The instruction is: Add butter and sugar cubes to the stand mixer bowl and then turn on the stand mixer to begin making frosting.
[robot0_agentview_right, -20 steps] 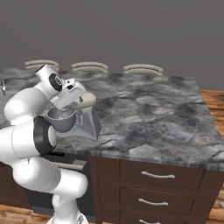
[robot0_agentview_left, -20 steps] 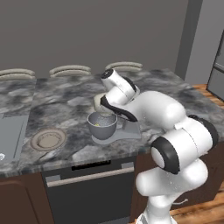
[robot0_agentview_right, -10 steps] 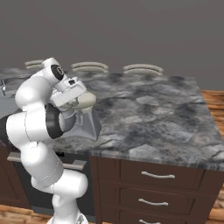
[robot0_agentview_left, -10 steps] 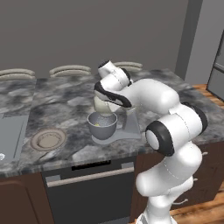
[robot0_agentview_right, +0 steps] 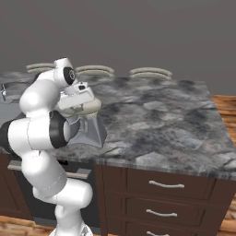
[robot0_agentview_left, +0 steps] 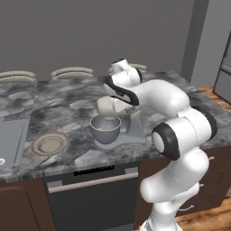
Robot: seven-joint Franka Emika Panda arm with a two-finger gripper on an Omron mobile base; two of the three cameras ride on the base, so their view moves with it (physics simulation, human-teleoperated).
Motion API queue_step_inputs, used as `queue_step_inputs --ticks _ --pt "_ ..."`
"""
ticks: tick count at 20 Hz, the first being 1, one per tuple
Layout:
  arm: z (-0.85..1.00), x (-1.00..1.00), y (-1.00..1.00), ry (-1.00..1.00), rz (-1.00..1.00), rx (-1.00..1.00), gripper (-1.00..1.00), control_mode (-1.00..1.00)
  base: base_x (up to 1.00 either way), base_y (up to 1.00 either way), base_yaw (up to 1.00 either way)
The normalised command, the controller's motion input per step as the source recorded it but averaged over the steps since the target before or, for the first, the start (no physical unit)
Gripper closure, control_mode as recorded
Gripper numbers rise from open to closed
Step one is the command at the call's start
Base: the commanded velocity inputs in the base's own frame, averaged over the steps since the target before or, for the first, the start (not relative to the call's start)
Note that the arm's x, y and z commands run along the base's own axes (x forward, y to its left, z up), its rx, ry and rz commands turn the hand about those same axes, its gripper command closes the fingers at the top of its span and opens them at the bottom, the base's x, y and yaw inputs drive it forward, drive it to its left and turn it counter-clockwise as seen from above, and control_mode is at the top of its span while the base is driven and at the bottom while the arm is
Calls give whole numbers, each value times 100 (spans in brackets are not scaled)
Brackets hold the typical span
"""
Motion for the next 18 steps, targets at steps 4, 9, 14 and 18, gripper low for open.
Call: queue_step_inputs --ticks 4,9,14,18 --pt "-9 12 -35 0 0 31 100 -100 0 0 0" --pt "-7 13 -35 0 0 32 100 -100 0 0 0" --pt "-18 0 -40 0 0 29 100 -100 0 0 0" --pt "-29 0 -41 -1 0 26 100 -100 0 0 0"
